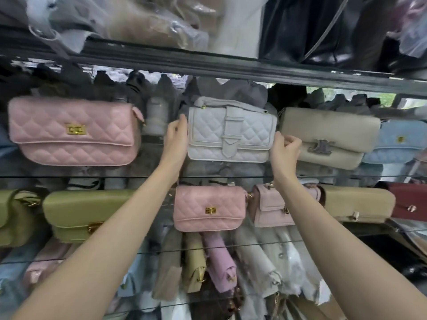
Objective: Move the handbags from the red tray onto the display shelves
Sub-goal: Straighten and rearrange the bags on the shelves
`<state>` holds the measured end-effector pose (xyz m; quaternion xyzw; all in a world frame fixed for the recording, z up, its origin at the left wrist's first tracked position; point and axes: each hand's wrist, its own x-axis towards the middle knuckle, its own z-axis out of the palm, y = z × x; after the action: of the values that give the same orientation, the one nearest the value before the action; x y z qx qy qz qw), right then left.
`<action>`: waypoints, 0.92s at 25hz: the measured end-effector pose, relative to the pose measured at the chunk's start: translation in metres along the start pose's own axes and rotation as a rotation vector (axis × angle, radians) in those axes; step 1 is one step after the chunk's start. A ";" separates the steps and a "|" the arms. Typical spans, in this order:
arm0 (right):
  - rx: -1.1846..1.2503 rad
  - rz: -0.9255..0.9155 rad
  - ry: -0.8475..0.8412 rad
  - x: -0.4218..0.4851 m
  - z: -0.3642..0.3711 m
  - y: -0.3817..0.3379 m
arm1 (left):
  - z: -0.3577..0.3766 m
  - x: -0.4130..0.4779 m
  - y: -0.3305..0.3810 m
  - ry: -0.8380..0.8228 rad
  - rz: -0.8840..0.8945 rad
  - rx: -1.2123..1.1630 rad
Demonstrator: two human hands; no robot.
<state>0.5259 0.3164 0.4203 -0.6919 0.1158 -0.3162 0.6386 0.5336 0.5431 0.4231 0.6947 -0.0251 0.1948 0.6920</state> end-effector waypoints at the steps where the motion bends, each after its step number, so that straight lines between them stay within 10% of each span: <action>1: 0.026 0.009 -0.066 0.007 -0.001 0.002 | 0.004 0.007 -0.003 0.024 -0.028 -0.036; 23: 0.024 0.003 -0.218 -0.015 0.048 -0.006 | -0.033 0.010 -0.009 0.134 -0.053 0.005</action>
<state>0.5404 0.3646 0.4222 -0.7143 0.0429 -0.2394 0.6563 0.5376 0.5773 0.4166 0.6824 0.0402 0.2224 0.6952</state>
